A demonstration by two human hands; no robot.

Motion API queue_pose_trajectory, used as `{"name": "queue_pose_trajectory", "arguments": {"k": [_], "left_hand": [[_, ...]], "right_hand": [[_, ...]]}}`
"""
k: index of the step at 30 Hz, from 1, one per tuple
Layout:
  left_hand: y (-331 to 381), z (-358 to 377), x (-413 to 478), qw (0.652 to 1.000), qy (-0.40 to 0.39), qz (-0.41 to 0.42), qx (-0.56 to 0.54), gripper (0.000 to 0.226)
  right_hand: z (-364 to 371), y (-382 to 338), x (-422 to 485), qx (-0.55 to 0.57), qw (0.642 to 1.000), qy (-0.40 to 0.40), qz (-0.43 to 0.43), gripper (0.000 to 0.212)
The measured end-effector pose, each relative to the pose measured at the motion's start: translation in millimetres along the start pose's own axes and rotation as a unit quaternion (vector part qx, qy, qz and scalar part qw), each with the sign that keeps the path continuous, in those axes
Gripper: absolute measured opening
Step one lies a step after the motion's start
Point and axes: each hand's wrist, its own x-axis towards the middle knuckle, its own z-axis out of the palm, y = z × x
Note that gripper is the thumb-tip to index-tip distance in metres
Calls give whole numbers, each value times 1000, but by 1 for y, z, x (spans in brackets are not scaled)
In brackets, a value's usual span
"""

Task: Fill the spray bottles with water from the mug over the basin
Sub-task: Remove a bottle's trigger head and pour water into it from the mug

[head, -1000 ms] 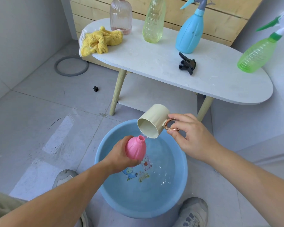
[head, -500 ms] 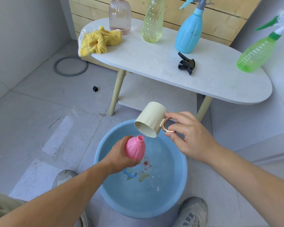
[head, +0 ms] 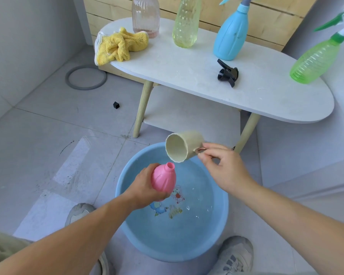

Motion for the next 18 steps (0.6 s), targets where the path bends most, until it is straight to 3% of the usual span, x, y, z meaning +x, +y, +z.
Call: {"name": "queue_pose_trajectory", "arguments": {"k": [3, 6, 11, 18], "left_hand": [[-8, 0, 0, 1000, 11, -8, 17, 88], [-15, -1, 0, 999, 18, -26, 31, 103], [-21, -4, 1, 999, 33, -34, 25, 87], [-29, -5, 0, 998, 31, -48, -4, 80]], "right_hand": [[18, 13, 5, 118, 970, -25, 210, 31], [39, 31, 3, 124, 947, -57, 290, 31], [73, 59, 2, 57, 938, -119, 322, 36], [95, 82, -4, -30, 948, -188, 255, 48]]}}
